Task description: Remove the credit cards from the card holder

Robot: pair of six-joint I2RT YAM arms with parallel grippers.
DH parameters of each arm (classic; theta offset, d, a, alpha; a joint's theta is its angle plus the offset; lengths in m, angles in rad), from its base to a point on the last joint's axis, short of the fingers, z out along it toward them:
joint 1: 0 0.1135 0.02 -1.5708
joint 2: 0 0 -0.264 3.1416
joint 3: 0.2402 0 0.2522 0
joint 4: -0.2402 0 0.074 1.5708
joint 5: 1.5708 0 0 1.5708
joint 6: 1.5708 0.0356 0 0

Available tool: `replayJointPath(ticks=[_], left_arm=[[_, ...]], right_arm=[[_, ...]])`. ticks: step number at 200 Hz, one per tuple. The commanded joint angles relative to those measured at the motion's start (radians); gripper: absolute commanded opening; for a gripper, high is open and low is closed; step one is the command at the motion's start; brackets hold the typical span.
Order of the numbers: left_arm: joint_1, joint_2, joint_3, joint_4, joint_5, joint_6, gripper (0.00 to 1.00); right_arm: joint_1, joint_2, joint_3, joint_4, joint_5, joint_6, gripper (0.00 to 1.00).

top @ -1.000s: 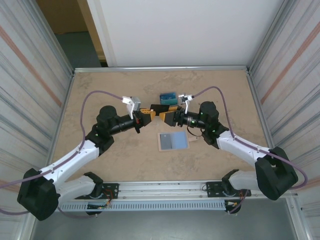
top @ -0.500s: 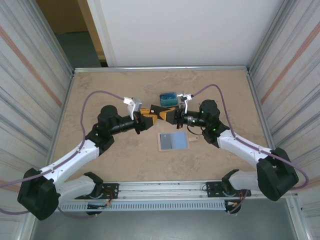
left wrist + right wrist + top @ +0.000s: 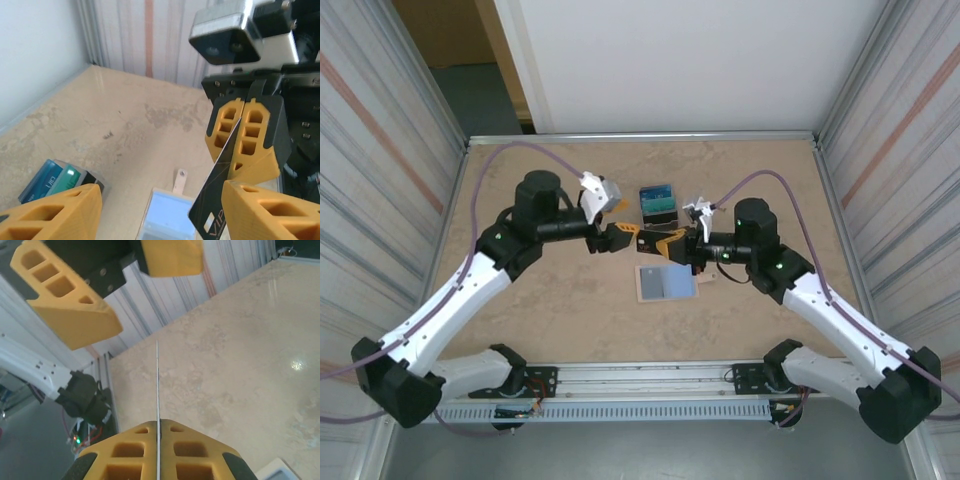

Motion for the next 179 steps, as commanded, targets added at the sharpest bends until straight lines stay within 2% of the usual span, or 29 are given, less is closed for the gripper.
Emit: replayJointPath(ticks=[1, 28, 48, 53, 72, 108, 130, 141, 154, 168, 179], left_arm=[[-0.049, 0.069, 0.092, -0.203, 0.050, 0.184, 0.64], [-0.115, 0.154, 0.180, -0.309, 0.061, 0.301, 0.63], [-0.135, 0.201, 0.212, -0.346, 0.082, 0.336, 0.59], [-0.135, 0.212, 0.221, -0.349, 0.085, 0.339, 0.56], [-0.135, 0.245, 0.247, -0.367, 0.094, 0.336, 0.32], [-0.135, 0.268, 0.265, -0.372, 0.113, 0.342, 0.07], [-0.133, 0.268, 0.254, -0.349, 0.085, 0.343, 0.03], [-0.128, 0.265, 0.242, -0.328, 0.060, 0.342, 0.01], [-0.118, 0.267, 0.224, -0.292, 0.025, 0.334, 0.00], [-0.099, 0.270, 0.198, -0.236, -0.010, 0.329, 0.00], [-0.081, 0.273, 0.170, -0.172, -0.047, 0.333, 0.00]], right_arm=[[-0.001, -0.046, 0.035, -0.159, 0.008, -0.107, 0.00], [-0.003, -0.076, 0.026, -0.181, 0.015, -0.122, 0.00], [-0.004, -0.090, 0.021, -0.186, 0.014, -0.126, 0.00], [-0.003, -0.091, 0.021, -0.190, 0.012, -0.126, 0.00], [-0.005, -0.094, 0.019, -0.198, 0.012, -0.132, 0.00], [-0.007, -0.096, 0.012, -0.199, 0.021, -0.130, 0.02], [-0.009, -0.101, 0.010, -0.199, 0.047, -0.127, 0.24], [-0.011, -0.107, 0.007, -0.201, 0.081, -0.124, 0.44], [-0.012, -0.118, 0.000, -0.203, 0.171, -0.113, 0.54], [-0.015, -0.134, -0.012, -0.206, 0.306, -0.084, 0.74], [-0.021, -0.145, -0.018, -0.213, 0.368, -0.068, 0.82]])
